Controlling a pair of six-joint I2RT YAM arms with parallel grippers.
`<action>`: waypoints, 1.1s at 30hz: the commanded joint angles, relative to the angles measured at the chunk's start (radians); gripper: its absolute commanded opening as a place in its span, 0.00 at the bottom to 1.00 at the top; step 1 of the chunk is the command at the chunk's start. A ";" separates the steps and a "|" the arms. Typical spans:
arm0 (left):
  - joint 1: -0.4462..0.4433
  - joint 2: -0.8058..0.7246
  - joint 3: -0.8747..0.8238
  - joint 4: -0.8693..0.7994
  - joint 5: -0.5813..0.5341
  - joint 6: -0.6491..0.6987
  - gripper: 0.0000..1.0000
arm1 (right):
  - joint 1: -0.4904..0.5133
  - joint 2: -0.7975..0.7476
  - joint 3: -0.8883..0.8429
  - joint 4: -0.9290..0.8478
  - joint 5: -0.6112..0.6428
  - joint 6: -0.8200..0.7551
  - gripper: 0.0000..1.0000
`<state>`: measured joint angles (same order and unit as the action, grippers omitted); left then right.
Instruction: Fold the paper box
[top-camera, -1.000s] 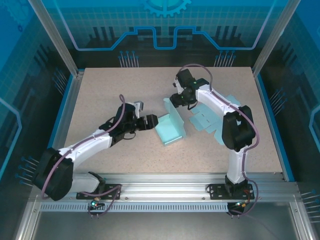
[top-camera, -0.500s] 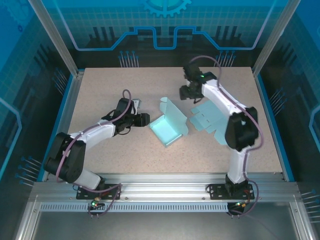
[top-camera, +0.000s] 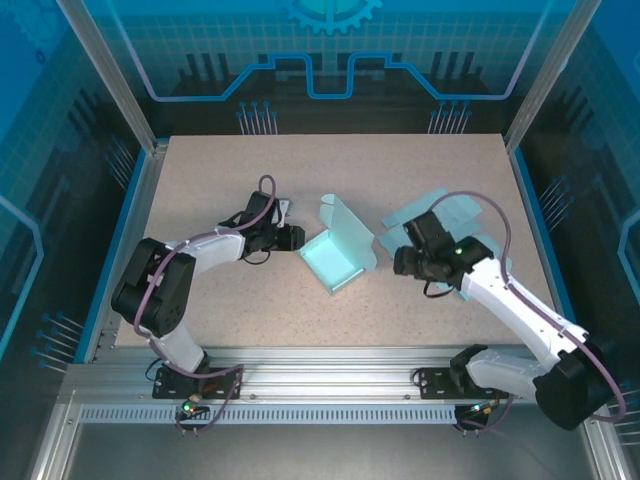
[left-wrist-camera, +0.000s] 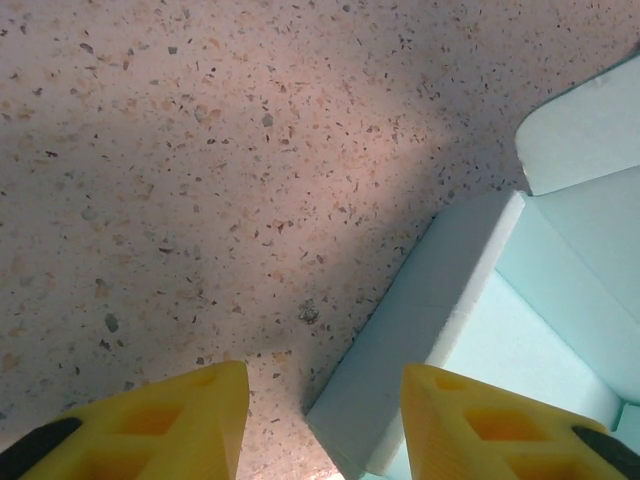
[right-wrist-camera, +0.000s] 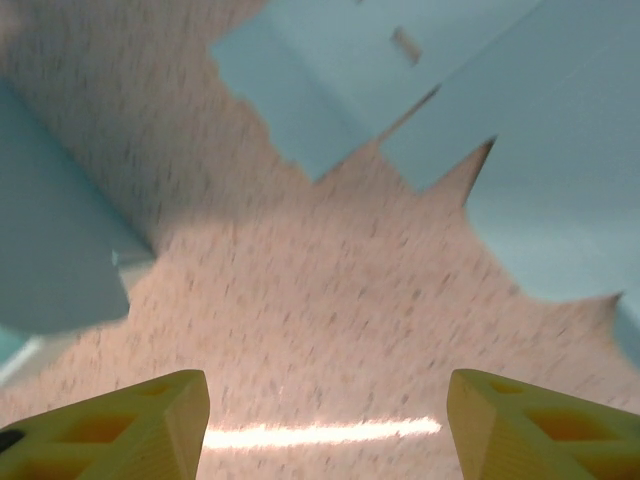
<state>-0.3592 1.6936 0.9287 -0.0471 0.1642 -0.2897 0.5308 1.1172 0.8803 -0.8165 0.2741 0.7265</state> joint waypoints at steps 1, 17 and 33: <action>0.000 -0.003 -0.032 0.036 0.082 -0.073 0.44 | 0.060 -0.017 -0.065 0.099 -0.090 0.110 0.65; -0.183 -0.087 -0.280 0.390 0.207 -0.379 0.43 | 0.072 0.239 -0.015 0.296 -0.170 -0.023 0.71; -0.204 -0.421 -0.126 -0.110 -0.186 -0.005 0.60 | -0.010 0.213 0.164 0.070 -0.015 -0.343 0.72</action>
<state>-0.5648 1.3132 0.7326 0.0746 0.1280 -0.4873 0.5358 1.3716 1.0176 -0.6716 0.1963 0.4740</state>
